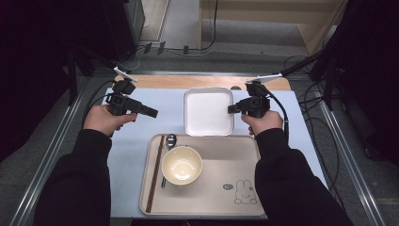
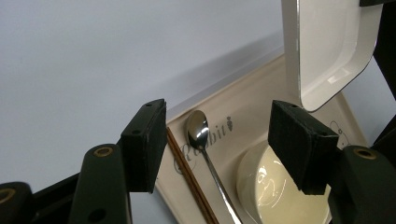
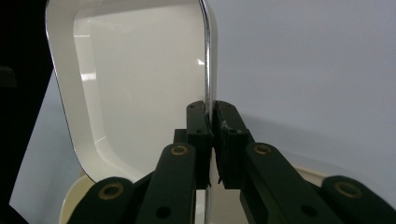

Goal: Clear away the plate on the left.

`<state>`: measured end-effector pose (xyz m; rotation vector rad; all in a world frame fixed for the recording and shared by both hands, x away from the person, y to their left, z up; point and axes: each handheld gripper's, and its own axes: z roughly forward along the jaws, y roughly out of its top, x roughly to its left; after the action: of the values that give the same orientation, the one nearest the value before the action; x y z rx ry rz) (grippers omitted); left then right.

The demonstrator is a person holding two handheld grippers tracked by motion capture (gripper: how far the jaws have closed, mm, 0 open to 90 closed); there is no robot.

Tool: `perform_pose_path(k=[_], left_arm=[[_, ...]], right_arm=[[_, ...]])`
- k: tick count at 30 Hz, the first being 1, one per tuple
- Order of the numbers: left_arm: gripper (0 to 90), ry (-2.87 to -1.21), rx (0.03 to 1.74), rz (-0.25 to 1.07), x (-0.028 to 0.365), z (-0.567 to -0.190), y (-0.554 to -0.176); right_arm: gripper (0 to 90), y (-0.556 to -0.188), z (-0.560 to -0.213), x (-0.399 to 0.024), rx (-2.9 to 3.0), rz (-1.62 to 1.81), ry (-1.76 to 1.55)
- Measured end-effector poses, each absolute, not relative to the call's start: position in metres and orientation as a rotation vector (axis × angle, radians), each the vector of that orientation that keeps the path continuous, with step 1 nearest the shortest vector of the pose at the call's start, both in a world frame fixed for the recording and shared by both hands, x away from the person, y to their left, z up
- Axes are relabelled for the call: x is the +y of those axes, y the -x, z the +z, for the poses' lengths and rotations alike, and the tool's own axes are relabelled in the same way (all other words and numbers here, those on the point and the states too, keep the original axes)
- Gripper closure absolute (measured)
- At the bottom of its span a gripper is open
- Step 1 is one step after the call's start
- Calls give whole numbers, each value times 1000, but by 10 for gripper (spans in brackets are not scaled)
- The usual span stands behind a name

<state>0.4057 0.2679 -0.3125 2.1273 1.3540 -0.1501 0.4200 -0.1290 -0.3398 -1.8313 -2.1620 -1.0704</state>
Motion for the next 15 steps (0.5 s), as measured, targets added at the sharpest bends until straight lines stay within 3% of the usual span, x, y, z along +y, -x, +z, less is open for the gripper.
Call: perform_pose_path(k=[15], left_arm=[[370,-2122,1354,-126,287,-321,-387]], right_arm=[[860,-406,-348,-166,-2147,-1030,1851]])
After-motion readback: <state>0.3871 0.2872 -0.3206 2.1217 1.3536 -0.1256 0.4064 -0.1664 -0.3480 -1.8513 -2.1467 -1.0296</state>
